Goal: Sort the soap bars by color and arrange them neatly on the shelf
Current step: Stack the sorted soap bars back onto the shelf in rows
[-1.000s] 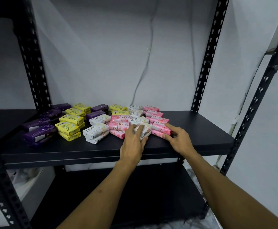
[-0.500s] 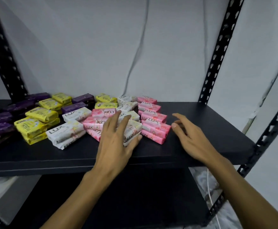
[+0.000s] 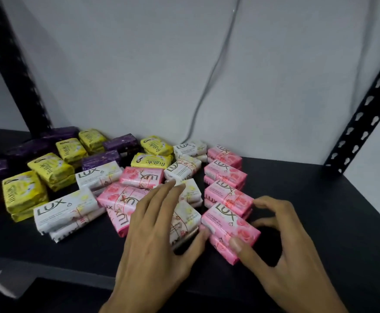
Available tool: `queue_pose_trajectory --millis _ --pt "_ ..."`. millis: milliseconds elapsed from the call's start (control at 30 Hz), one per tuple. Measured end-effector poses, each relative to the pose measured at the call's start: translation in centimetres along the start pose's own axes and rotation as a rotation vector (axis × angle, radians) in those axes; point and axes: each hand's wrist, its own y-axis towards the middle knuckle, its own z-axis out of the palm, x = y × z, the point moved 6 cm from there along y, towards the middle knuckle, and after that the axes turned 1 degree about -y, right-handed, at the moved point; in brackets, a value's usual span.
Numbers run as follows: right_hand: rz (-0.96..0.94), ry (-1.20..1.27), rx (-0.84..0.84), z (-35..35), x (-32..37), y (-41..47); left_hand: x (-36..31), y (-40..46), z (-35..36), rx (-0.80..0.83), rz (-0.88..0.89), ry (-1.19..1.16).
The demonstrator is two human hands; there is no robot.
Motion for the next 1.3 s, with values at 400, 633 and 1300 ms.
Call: queue_pose_trajectory --millis 400,633,1300 --pt "-0.191 -0.15 0.108 1.0 0.4 -0.9 -0.5 -0.5 -1.3 -0.066 0.01 -0.042" --pt "-0.102 -0.083 0.112 -0.4 0.1 -1.9 -0.6 -0.6 -1.4 -0.053 0.059 -0.062" --pt "0.037 -0.31 -0.058 -6.4 -3.1 -5.6 -6.6 10.6 6.2 0.888 0.515 0.266"
